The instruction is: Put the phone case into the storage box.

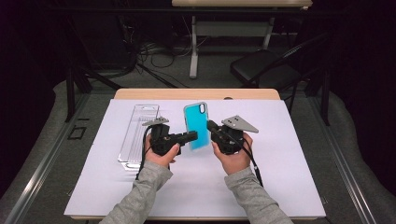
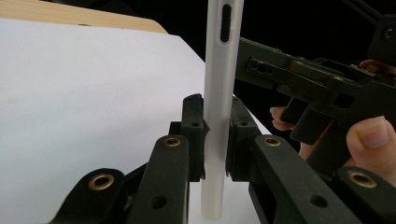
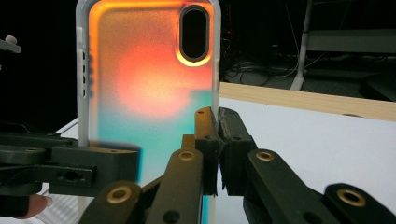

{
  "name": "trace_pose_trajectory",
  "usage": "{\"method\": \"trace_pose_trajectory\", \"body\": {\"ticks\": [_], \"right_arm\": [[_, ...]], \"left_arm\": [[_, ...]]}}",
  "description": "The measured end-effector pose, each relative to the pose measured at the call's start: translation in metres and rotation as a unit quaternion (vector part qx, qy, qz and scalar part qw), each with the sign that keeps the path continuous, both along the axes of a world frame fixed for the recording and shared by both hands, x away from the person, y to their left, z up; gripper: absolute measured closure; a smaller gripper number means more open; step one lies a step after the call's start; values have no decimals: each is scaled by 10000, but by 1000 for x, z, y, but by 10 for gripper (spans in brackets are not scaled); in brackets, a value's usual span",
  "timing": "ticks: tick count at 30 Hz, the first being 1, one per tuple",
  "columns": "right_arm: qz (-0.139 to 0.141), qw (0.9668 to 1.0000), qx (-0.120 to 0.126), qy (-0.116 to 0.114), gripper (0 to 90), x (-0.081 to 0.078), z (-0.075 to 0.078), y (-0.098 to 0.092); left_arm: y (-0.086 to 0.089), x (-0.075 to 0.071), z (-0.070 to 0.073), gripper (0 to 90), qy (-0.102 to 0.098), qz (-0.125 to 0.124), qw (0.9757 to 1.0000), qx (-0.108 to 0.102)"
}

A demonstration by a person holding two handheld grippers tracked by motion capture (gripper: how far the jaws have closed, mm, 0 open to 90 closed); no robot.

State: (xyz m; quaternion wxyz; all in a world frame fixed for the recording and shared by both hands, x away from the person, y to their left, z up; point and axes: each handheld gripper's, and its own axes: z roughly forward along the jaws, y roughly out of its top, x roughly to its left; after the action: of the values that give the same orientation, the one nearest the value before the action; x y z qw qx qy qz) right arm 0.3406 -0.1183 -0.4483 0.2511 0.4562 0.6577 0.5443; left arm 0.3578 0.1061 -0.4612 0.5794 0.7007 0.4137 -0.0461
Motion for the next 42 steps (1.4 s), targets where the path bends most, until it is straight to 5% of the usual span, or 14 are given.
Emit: {"method": "trace_pose_trajectory", "body": {"ticks": [26,42], "right_arm": [[82,10000,19,15,816,1,-1,1],[249,9997,56,-43,668,-2,2,0]], "left_arm": [[5,3,-5,812,174,-29,9995,-249],[13,4,-7,812,178,64,9995,-251]]}}
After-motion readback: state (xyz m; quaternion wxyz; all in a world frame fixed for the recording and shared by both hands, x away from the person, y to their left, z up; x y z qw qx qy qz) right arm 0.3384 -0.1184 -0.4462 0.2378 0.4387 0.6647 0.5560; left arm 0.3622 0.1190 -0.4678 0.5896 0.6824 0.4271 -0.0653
